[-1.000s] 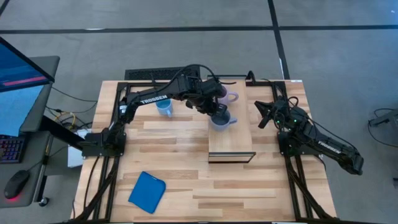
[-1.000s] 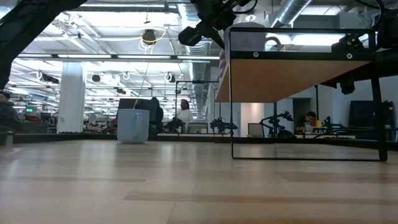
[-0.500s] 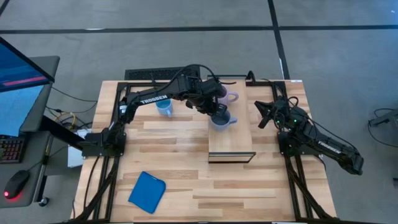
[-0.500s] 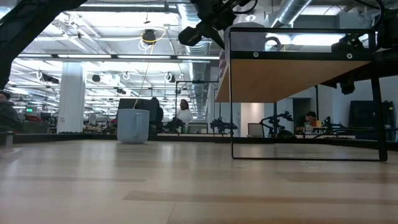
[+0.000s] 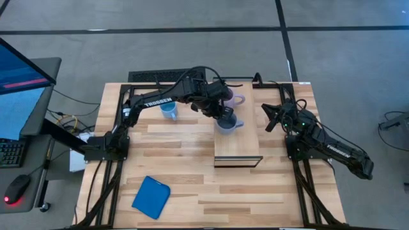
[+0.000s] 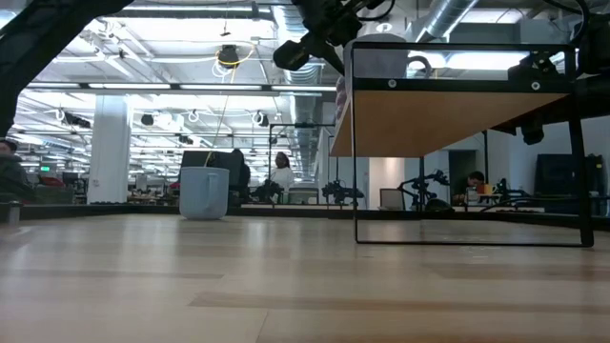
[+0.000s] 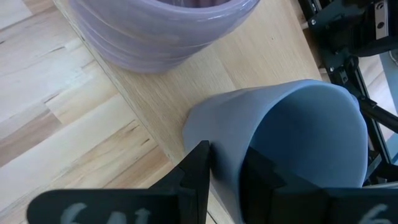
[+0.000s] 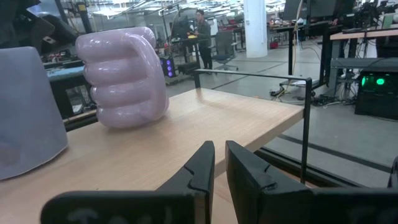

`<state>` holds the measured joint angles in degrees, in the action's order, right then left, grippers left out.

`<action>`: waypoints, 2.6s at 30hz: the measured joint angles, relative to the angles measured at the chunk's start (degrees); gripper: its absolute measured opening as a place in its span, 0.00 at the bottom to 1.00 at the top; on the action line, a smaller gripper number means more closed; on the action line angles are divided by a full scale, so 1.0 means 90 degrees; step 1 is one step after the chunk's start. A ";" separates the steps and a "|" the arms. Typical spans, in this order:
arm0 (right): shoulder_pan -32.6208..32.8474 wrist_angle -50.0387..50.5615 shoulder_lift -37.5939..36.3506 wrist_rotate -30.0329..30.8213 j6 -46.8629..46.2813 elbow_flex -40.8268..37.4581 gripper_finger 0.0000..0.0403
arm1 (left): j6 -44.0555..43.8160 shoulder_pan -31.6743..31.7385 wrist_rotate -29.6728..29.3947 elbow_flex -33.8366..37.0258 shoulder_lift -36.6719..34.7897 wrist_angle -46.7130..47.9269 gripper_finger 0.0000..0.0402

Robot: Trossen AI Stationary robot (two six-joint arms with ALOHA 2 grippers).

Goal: Stack small to large cups/mugs on shelf
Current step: Put the blue mug on the shelf

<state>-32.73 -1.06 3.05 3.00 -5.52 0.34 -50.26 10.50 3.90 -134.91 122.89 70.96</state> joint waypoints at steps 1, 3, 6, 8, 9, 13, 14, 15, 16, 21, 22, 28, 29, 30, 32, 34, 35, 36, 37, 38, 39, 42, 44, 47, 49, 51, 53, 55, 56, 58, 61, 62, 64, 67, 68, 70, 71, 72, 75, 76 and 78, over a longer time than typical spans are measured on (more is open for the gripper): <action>0.0001 0.0000 0.0000 -0.0001 0.0000 0.0000 0.16 | 0.0000 0.0000 0.0000 0.0000 0.0002 0.0000 0.14; 0.0000 0.0000 0.0000 -0.0001 0.0000 0.0000 0.16 | 0.0000 0.0000 -0.0002 0.0000 0.0002 -0.0002 0.14; 0.0000 0.0000 0.0000 -0.0002 0.0000 0.0000 0.16 | 0.0000 0.0000 0.0000 0.0000 0.0002 -0.0002 0.14; 0.0002 0.0000 0.0000 -0.0001 0.0000 0.0000 0.16 | 0.0000 0.0000 -0.0002 0.0000 0.0002 -0.0002 0.14; 0.0000 0.0000 0.0000 -0.0001 0.0000 0.0000 0.16 | 0.0001 0.0000 0.0000 0.0000 0.0002 -0.0002 0.14; 0.0000 0.0000 0.0000 0.0001 0.0000 0.0000 0.16 | 0.0002 0.0000 -0.0005 0.0000 0.0002 -0.0002 0.14; 0.0001 0.0000 -0.0001 0.0000 0.0000 0.0000 0.16 | 0.0002 0.0000 -0.0005 0.0000 0.0002 -0.0002 0.14; 0.0000 0.0000 0.0000 -0.0002 0.0000 0.0000 0.16 | 0.0002 0.0000 -0.0005 0.0000 0.0002 -0.0002 0.14; 0.0001 0.0000 0.0000 -0.0002 0.0000 0.0000 0.16 | 0.0002 0.0000 -0.0005 0.0000 0.0002 -0.0002 0.14; 0.0002 0.0000 0.0000 0.0001 0.0000 0.0000 0.16 | 0.0002 0.0000 -0.0007 0.0000 0.0002 -0.0034 0.19; 0.0000 0.0000 0.0000 -0.0001 0.0000 0.0000 0.16 | 0.0000 0.0000 -0.0005 0.0000 0.0002 -0.0036 0.20; 0.0002 0.0000 0.0000 0.0001 0.0002 0.0000 0.16 | 0.0002 -0.0002 -0.0007 0.0000 0.0002 -0.0050 0.26; 0.0001 0.0000 0.0000 -0.0002 0.0002 0.0000 0.16 | 0.0007 0.0000 -0.0007 0.0000 0.0002 -0.0071 0.26; 0.0001 0.0000 0.0000 -0.0001 0.0000 0.0000 0.16 | 0.0033 -0.0002 -0.0007 0.0000 0.0002 -0.0108 0.26; 0.0002 0.0000 0.0000 -0.0002 0.0002 0.0000 0.16 | 0.0102 -0.0002 -0.0005 0.0000 0.0002 -0.0186 0.26; 0.0001 0.0000 0.0000 -0.0002 0.0002 0.0000 0.16 | 0.0123 -0.0001 -0.0005 0.0000 0.0002 -0.0213 0.26; 0.0002 0.0000 -0.0001 0.0000 0.0002 0.0000 0.16 | 0.0124 0.0000 -0.0005 0.0000 0.0002 -0.0211 0.26; 0.0002 0.0000 -0.0002 0.0001 0.0002 0.0000 0.16 | 0.0124 0.0000 -0.0004 0.0000 0.0002 -0.0211 0.26; 0.0002 0.0000 -0.0001 0.0000 0.0001 0.0000 0.16 | 0.0124 0.0000 -0.0002 0.0000 0.0002 -0.0208 0.26; 0.0002 0.0000 0.0000 -0.0002 0.0002 0.0000 0.16 | 0.0124 0.0000 -0.0002 0.0000 0.0002 -0.0204 0.26; 0.0002 0.0000 0.0000 -0.0001 0.0002 0.0000 0.16 | 0.0124 0.0000 -0.0002 0.0000 0.0002 -0.0187 0.26; 0.0001 0.0000 0.0000 -0.0001 0.0001 0.0000 0.16 | 0.0121 -0.0002 0.0000 0.0000 0.0002 -0.0098 0.26; 0.0000 0.0000 0.0000 -0.0002 0.0002 0.0000 0.16 | 0.0120 -0.0001 0.0036 0.0000 0.0002 -0.0056 0.26; 0.0002 0.0000 -0.0001 -0.0002 0.0001 0.0000 0.16 | 0.0035 -0.0002 0.0041 0.0000 0.0002 0.0084 0.26; 0.0002 0.0000 0.0000 -0.0002 0.0002 0.0000 0.16 | 0.0002 0.0000 0.0039 0.0000 0.0002 0.0131 0.26; 0.0002 0.0000 -0.0002 -0.0001 0.0002 0.0000 0.16 | -0.0002 0.0000 0.0039 0.0000 0.0002 0.0181 0.26; 0.0002 0.0000 0.0000 0.0001 0.0002 0.0000 0.16 | -0.0004 -0.0001 0.0039 0.0000 0.0002 0.0185 0.26; 0.0001 0.0000 0.0000 0.0000 0.0002 0.0000 0.16 | -0.0004 -0.0002 0.0039 0.0000 0.0002 0.0185 0.26; 0.0002 0.0000 0.0000 -0.0001 0.0002 0.0000 0.16 | -0.0005 -0.0002 0.0039 0.0000 0.0002 0.0185 0.26; 0.0002 0.0000 0.0000 -0.0001 0.0002 0.0000 0.16 | -0.0001 -0.0001 0.0039 0.0000 0.0002 0.0182 0.26; 0.0000 0.0000 0.0000 -0.0001 0.0002 0.0000 0.16 | -0.0002 0.0000 0.0038 0.0000 0.0002 0.0182 0.26; 0.0000 0.0000 0.0000 -0.0001 0.0002 0.0000 0.16 | 0.0000 0.0000 0.0036 0.0000 0.0002 0.0180 0.26; 0.0000 0.0000 0.0000 0.0001 0.0002 0.0000 0.16 | -0.0002 -0.0002 0.0036 0.0000 0.0002 0.0179 0.26; 0.0001 0.0000 0.0000 0.0000 0.0002 0.0000 0.16 | -0.0002 0.0000 0.0034 0.0000 0.0002 0.0175 0.26; 0.0002 0.0000 0.0000 0.0000 0.0002 0.0000 0.16 | -0.0002 0.0000 0.0034 0.0000 0.0002 0.0175 0.26; 0.0001 0.0000 0.0000 0.0000 0.0002 0.0000 0.16 | -0.0002 0.0002 0.0032 0.0000 0.0002 0.0175 0.26; 0.0000 0.0000 0.0000 -0.0001 0.0002 0.0000 0.16 | -0.0002 0.0007 0.0032 0.0000 0.0002 0.0175 0.26; 0.0002 0.0000 0.0000 0.0001 0.0002 0.0000 0.16 | -0.0002 0.0007 0.0033 0.0000 0.0002 0.0175 0.26; 0.0002 0.0000 0.0000 -0.0002 0.0002 0.0000 0.16 | 0.0046 0.0007 0.0003 -0.0005 -0.0013 0.0174 0.26; 0.0000 0.0000 0.0000 0.0001 0.0002 0.0000 0.16 | 0.0071 0.0007 -0.0010 -0.0005 -0.0033 0.0157 0.26; 0.0002 0.0000 0.0000 0.0001 0.0005 0.0000 0.16 | 0.0085 0.0007 -0.0010 -0.0005 -0.0124 0.0121 0.26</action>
<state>-32.71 -1.06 3.05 3.01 -5.48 0.34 -49.50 10.57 3.81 -134.96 121.77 72.05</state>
